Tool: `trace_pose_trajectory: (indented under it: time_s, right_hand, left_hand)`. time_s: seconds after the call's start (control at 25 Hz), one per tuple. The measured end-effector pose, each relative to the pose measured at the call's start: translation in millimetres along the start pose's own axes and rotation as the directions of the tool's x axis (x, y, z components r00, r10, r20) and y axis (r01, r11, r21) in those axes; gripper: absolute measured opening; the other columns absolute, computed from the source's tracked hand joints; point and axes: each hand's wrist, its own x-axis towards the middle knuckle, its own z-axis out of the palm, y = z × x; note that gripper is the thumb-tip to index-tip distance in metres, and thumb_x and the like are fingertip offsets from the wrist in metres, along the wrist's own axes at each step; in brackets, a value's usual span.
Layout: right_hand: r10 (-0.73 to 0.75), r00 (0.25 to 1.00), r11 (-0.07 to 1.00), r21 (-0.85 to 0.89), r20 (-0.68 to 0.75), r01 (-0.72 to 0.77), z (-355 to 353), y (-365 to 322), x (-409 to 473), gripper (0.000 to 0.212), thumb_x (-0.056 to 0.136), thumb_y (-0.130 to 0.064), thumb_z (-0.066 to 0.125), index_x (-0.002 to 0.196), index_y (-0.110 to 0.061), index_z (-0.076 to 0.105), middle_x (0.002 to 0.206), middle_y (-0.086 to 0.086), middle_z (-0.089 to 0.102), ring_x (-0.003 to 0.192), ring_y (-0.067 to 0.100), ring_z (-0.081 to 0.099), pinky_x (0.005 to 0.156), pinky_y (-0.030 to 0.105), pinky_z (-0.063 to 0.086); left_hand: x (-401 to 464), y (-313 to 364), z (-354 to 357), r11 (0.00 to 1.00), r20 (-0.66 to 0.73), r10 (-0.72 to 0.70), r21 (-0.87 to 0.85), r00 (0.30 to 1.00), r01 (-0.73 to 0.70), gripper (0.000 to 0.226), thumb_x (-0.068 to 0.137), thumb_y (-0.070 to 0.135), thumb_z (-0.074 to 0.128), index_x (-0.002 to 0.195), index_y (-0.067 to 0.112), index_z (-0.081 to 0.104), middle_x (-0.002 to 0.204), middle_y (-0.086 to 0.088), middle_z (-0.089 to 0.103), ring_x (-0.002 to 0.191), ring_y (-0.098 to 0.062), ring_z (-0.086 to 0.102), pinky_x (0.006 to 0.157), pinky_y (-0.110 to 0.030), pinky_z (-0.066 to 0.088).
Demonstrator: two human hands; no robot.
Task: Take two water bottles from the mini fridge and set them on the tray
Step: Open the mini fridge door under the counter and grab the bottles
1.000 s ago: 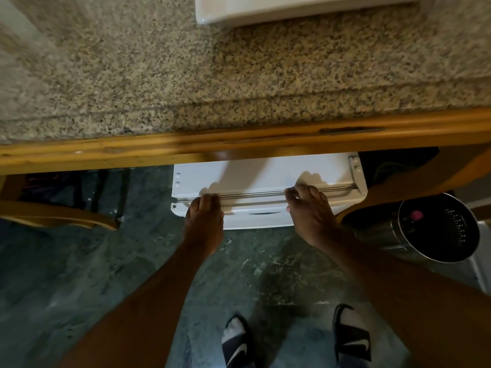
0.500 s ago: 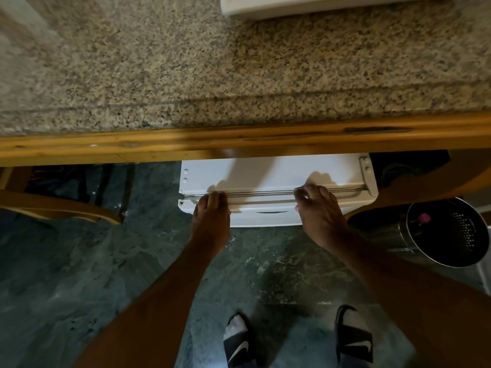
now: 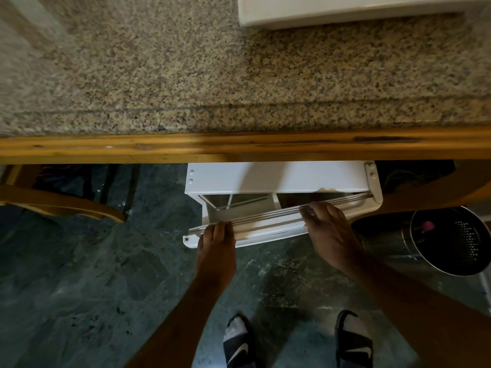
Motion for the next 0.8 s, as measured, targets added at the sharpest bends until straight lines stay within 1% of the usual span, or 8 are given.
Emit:
trace_pose_trajectory:
  time_s: [0.12,0.32,0.44,0.52,0.6,0.64,0.72,0.8]
  right_hand:
    - [-0.029,1.000,1.000,0.009,0.009,0.029,1,2,-12,0.053,0.075,-0.010,0.067,0.127,-0.009,0.055,0.124,0.016,0.058,0.113,0.035,0.052,0.090,0.044,0.047]
    - [-0.037,0.999,0.999,0.033,0.013,0.037,1,3,-37,0.056,0.077,-0.017,0.064,0.131,-0.008,0.053,0.130,0.017,0.055,0.121,0.037,0.048,0.097,0.048,0.043]
    - [-0.014,1.000,0.997,0.081,-0.020,0.015,1,-1,-54,0.052,0.085,-0.025,0.053,0.133,-0.006,0.052,0.133,0.018,0.053,0.123,0.036,0.046,0.100,0.050,0.041]
    - [0.007,1.000,0.991,0.130,-0.022,-0.005,3,-3,-64,0.051,0.088,-0.029,0.045,0.132,-0.004,0.053,0.133,0.019,0.053,0.124,0.036,0.045,0.102,0.052,0.039]
    - [0.036,0.999,0.984,0.173,-0.033,-0.030,5,-6,-71,0.048,0.090,-0.030,0.043,0.128,-0.002,0.056,0.130,0.020,0.055,0.123,0.037,0.046,0.102,0.053,0.038]
    - [0.060,0.997,0.979,0.196,-0.045,-0.050,5,-7,-74,0.045,0.091,-0.029,0.044,0.124,-0.001,0.059,0.127,0.020,0.057,0.121,0.037,0.047,0.101,0.053,0.040]
    - [0.118,0.990,0.966,0.241,-0.080,-0.096,3,-9,-77,0.039,0.091,-0.028,0.046,0.113,-0.001,0.064,0.119,0.019,0.060,0.115,0.035,0.050,0.097,0.050,0.044]
    - [0.159,0.983,0.959,0.253,-0.097,-0.130,0,-12,-79,0.034,0.092,-0.027,0.046,0.102,-0.002,0.066,0.108,0.016,0.062,0.108,0.031,0.054,0.093,0.044,0.047]
  left_hand:
    - [-26,6,5,1.000,-0.020,0.020,0.024,1.000,-0.019,0.063,0.057,0.003,0.072,0.119,0.000,0.060,0.110,-0.016,0.062,0.096,-0.037,0.060,0.076,-0.047,0.055]
    - [-66,12,21,0.996,0.018,0.093,-0.003,0.996,-0.093,0.062,0.064,0.006,0.070,0.124,0.000,0.057,0.113,-0.016,0.062,0.098,-0.034,0.061,0.081,-0.045,0.057]
    - [-90,17,29,0.991,0.025,0.129,-0.046,0.991,-0.128,0.064,0.063,0.009,0.076,0.123,0.001,0.057,0.110,-0.015,0.065,0.095,-0.031,0.063,0.078,-0.041,0.058]
    - [-106,26,29,0.985,0.008,0.153,-0.085,0.988,-0.151,0.055,0.070,0.014,0.071,0.123,0.003,0.057,0.108,-0.012,0.066,0.094,-0.027,0.063,0.078,-0.039,0.057]
    - [-123,35,34,0.980,-0.027,0.161,-0.110,0.987,-0.163,0.042,0.082,0.023,0.056,0.120,0.005,0.060,0.105,-0.009,0.067,0.091,-0.027,0.063,0.075,-0.040,0.055]
    - [-133,40,40,0.981,-0.022,0.163,-0.101,0.986,-0.164,0.041,0.085,0.028,0.052,0.118,0.005,0.061,0.103,-0.009,0.067,0.089,-0.027,0.063,0.073,-0.040,0.055]
    - [-150,52,49,0.981,-0.027,0.169,-0.092,0.985,-0.171,0.043,0.085,0.034,0.056,0.117,0.006,0.062,0.101,-0.011,0.067,0.086,-0.030,0.063,0.071,-0.044,0.053]
    - [-165,63,50,0.972,-0.023,0.232,-0.044,0.972,-0.233,0.050,0.076,0.037,0.069,0.113,0.004,0.064,0.096,-0.013,0.065,0.082,-0.033,0.059,0.071,-0.046,0.049]
